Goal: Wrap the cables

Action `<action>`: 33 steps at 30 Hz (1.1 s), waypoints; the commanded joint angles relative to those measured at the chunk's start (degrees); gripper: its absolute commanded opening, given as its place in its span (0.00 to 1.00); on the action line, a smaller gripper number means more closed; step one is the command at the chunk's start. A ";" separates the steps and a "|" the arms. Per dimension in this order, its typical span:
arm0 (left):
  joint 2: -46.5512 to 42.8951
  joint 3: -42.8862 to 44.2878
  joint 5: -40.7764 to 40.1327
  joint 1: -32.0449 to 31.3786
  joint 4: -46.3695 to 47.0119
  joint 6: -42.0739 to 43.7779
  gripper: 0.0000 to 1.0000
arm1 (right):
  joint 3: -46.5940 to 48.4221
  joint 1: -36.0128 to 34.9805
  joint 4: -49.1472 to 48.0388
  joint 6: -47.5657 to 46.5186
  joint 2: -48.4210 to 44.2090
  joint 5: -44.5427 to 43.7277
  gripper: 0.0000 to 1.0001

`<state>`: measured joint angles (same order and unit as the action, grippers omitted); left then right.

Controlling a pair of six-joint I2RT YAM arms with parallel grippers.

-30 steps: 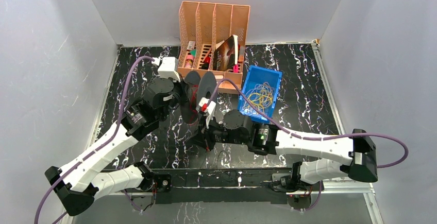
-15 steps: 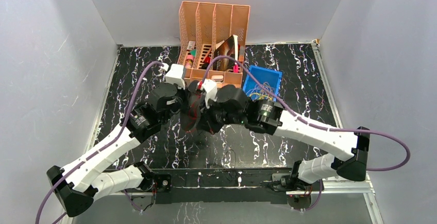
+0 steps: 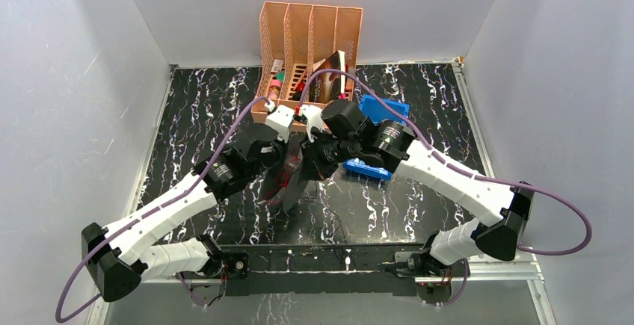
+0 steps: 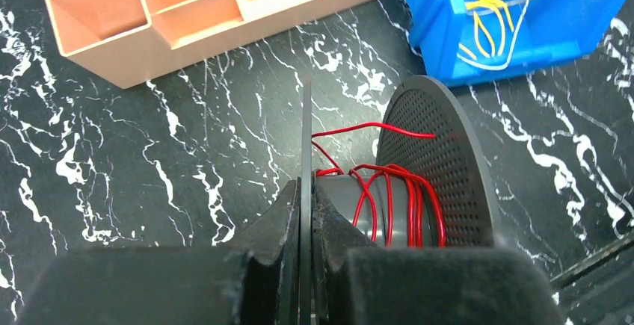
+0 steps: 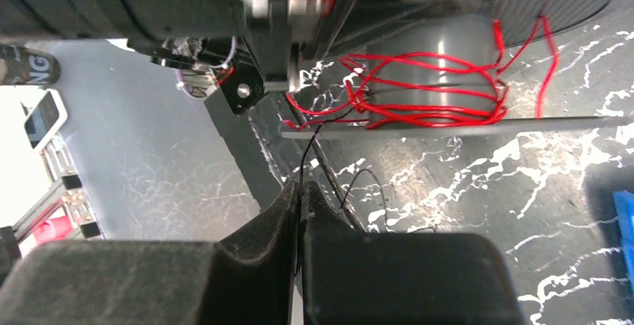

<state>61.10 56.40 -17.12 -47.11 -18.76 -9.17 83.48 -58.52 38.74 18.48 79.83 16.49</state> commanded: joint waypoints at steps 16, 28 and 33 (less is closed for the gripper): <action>-3.06 2.75 8.15 -3.69 -8.52 7.21 0.00 | -2.91 1.02 2.04 -11.18 -4.77 -31.28 0.12; -7.08 5.19 13.45 -3.69 -11.16 6.80 0.00 | -18.24 2.95 -10.99 -7.08 -11.57 -33.10 0.20; -8.14 5.70 15.47 -3.69 -11.31 6.36 0.00 | -26.02 4.36 -16.95 -4.34 -14.03 -32.13 0.20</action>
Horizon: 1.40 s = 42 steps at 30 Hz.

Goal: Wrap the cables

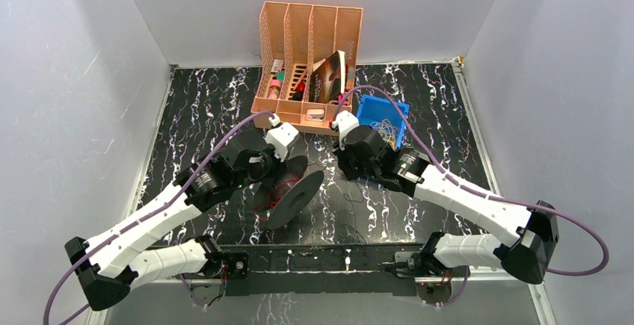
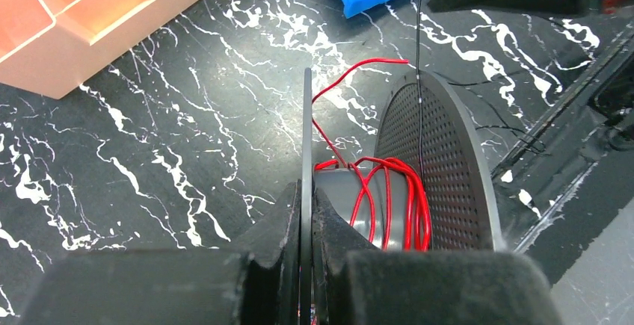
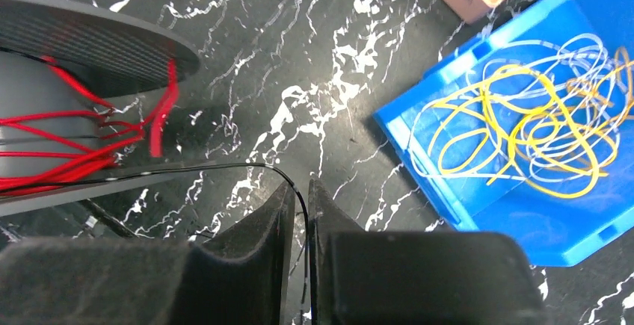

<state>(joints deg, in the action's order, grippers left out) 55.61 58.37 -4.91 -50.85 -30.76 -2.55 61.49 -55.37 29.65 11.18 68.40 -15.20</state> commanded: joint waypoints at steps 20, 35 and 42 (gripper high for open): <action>-5.51 13.34 6.42 -0.01 2.50 -6.38 0.00 | -25.87 7.65 -34.16 17.01 -3.22 12.53 0.28; -8.05 16.31 0.32 -0.03 6.33 -12.14 0.00 | -30.40 7.70 -52.46 25.20 3.16 16.35 0.34; -10.00 16.75 -12.51 0.04 9.18 -15.12 0.00 | -34.68 7.41 -58.69 29.24 3.65 19.44 0.22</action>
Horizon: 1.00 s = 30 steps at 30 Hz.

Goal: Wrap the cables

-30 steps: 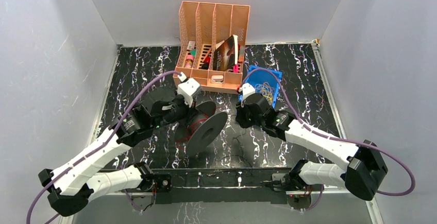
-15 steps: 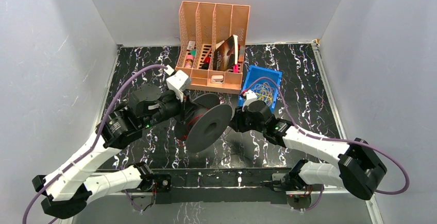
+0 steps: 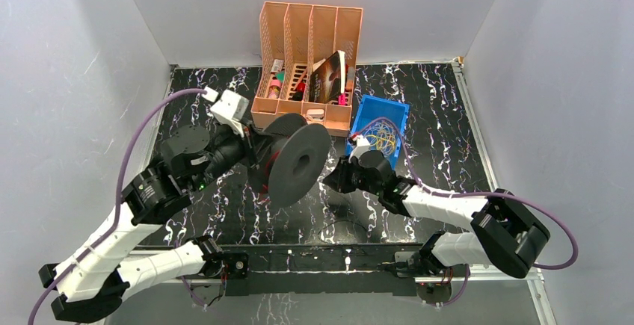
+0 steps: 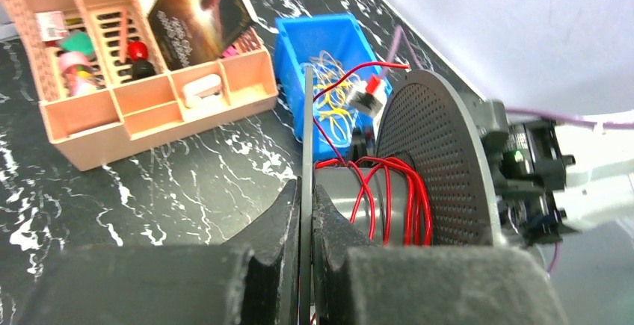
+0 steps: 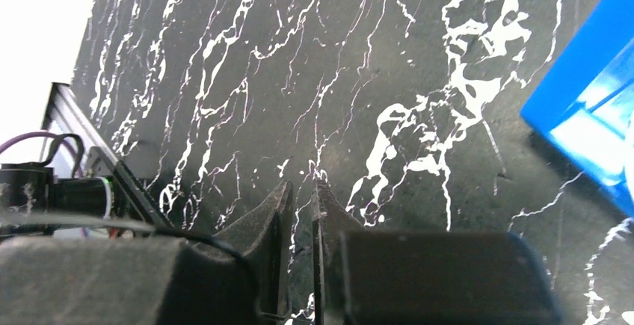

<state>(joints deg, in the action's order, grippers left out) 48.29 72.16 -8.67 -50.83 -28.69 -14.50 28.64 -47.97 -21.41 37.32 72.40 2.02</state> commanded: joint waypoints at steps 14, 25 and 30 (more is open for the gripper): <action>1.51 2.02 -26.88 -0.05 14.69 -4.95 0.00 | -4.67 -13.63 -4.40 5.86 -4.94 -6.97 0.00; 8.75 0.53 -38.20 -0.03 18.80 -0.22 0.00 | 7.46 -33.22 15.19 4.94 -6.08 -27.62 0.00; 11.86 -1.12 -42.17 0.03 19.37 3.14 0.00 | 16.32 -40.82 23.70 3.18 -3.78 -34.06 0.00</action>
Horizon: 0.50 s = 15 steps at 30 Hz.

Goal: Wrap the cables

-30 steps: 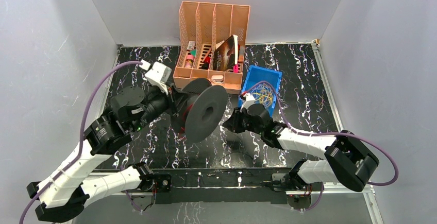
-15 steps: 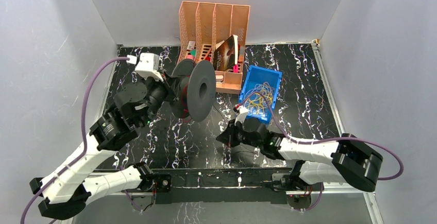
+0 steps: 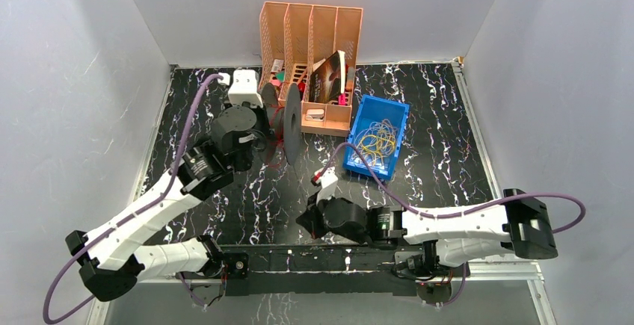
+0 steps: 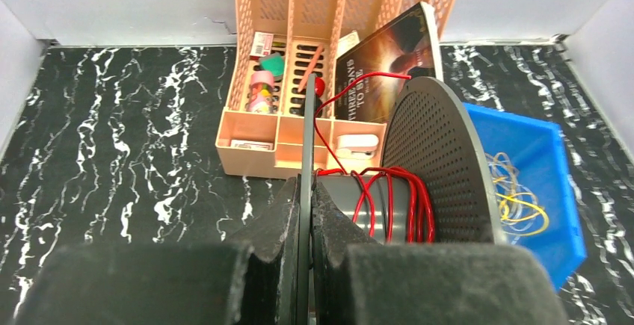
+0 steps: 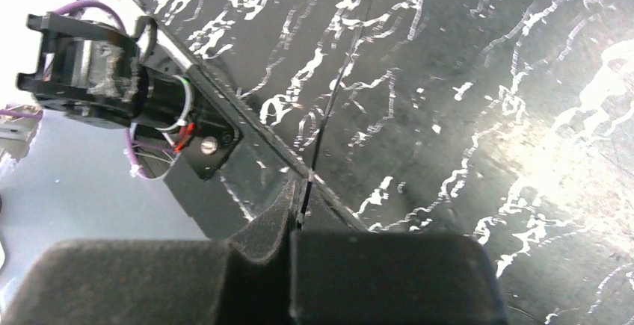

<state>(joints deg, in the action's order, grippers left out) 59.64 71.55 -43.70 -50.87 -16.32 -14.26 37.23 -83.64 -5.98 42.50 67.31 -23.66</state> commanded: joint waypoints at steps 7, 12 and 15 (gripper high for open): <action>1.13 -6.92 -8.04 0.02 6.96 2.48 0.00 | 22.83 -10.51 22.75 -5.54 4.18 -12.31 0.00; 0.29 -12.72 -2.09 0.03 1.84 -2.47 0.00 | 35.33 -10.35 32.24 -13.72 2.48 -15.73 0.00; 0.60 -14.37 2.19 -0.03 -0.82 -3.39 0.00 | 42.35 -4.84 37.73 -17.61 3.14 -12.36 0.00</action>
<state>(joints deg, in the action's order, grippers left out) 60.64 58.54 -39.79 -51.94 -15.88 -18.09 70.43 -91.74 28.53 29.82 72.20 -38.41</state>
